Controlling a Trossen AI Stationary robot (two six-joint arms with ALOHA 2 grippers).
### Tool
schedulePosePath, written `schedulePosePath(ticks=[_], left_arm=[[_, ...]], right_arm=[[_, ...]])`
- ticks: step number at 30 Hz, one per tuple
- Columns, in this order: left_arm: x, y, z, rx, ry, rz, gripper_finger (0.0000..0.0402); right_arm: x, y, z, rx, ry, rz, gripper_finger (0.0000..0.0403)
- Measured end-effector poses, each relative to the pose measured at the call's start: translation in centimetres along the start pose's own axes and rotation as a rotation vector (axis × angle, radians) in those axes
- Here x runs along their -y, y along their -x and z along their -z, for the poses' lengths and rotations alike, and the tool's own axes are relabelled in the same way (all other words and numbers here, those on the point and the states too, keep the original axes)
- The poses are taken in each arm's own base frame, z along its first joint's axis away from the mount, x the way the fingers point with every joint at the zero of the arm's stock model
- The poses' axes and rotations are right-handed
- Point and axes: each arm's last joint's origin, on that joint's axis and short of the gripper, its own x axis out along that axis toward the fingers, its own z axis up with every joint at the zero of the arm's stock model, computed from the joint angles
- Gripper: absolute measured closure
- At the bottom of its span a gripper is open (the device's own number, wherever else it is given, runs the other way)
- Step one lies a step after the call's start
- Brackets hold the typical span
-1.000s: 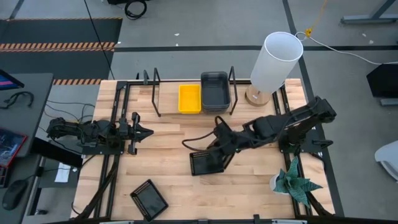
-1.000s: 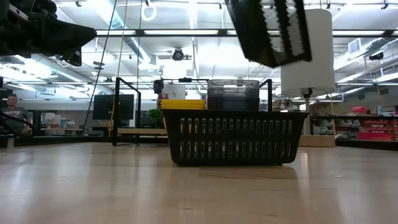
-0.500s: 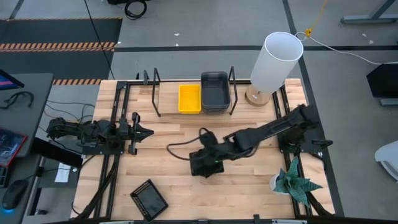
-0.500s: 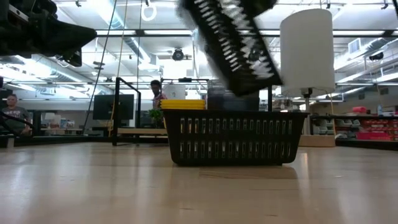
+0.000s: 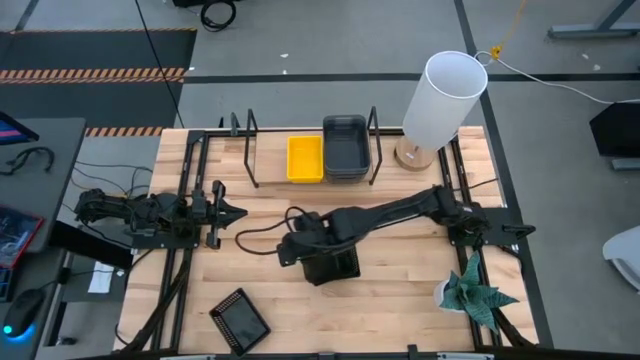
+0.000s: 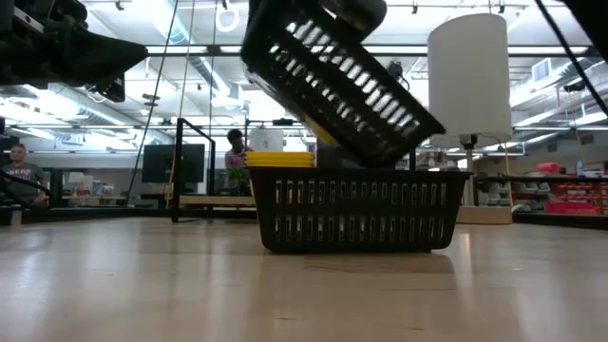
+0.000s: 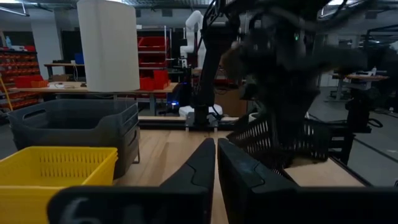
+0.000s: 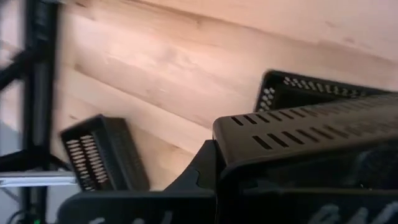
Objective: Stack baskets on shelf by color
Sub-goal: Stack the top black bin on top of the middle black bin
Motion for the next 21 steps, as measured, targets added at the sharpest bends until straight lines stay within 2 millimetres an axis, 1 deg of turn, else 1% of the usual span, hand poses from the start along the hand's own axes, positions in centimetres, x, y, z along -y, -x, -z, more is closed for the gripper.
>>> schedulePosePath(ticks=[2,6,11,16,21], left_arm=[[0.0,0.0,0.0,0.0,0.0,0.0,0.0372],[0.0,0.0,0.0,0.0,0.0,0.0,0.0366],[0.0,0.0,0.0,-0.002,-0.001,0.0,0.0371],[0.0,0.0,0.0,0.001,0.0,0.0,0.0378],[0.0,0.0,0.0,0.002,0.0,0.0,0.0371]], right_arm=[[0.0,-0.8,-0.2,-0.032,-0.004,0.041,0.0402],[0.9,-2.5,-0.5,-0.085,-0.04,0.158,0.0401],[1.3,-3.8,-0.8,-0.115,-0.064,0.206,0.0401],[1.5,-4.9,-1.1,-0.123,-0.072,0.235,0.04],[1.7,-5.1,-1.5,-0.12,-0.078,0.264,0.0392]])
